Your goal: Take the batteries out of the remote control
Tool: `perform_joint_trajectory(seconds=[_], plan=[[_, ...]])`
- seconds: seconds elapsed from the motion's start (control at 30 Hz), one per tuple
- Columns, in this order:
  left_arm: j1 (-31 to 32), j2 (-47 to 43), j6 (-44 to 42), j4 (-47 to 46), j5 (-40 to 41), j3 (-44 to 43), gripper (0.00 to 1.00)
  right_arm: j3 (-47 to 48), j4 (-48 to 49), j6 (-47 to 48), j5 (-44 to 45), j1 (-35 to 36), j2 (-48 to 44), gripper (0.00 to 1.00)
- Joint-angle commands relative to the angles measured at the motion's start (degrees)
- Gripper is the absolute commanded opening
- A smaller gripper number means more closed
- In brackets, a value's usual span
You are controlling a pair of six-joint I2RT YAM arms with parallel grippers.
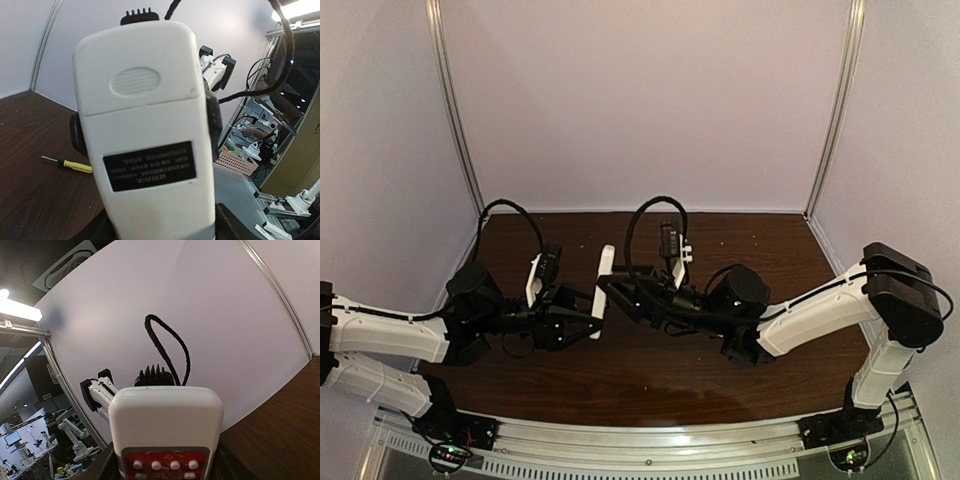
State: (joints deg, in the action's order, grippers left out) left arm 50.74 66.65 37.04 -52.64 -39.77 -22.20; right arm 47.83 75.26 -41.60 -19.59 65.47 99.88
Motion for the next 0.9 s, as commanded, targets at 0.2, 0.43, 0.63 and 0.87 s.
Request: perform_joint_trajectory(seconds=[0.2, 0.43, 0.63, 0.87], plan=[[0.41, 0.38, -0.82, -2.1, 0.04, -1.46, 0.38, -0.16, 7.23, 0.89, 0.24, 0.61, 0.03, 0.35], [0.41, 0.02, -2.56, 1.28, 2.34, -1.97, 0.14, -5.06, -2.34, 1.48, 7.16, 0.62, -6.38, 0.74], [0.39, 0.56, -4.66, 4.0, 4.31, -2.57, 0.06, -5.82, -26.45, 2.21, 13.19, 0.48, -17.76, 0.91], [0.41, 1.57, -9.95, 10.23, 9.19, -4.08, 0.0, 5.39, -68.5, 1.68, 20.53, 0.51, -26.88, 0.93]])
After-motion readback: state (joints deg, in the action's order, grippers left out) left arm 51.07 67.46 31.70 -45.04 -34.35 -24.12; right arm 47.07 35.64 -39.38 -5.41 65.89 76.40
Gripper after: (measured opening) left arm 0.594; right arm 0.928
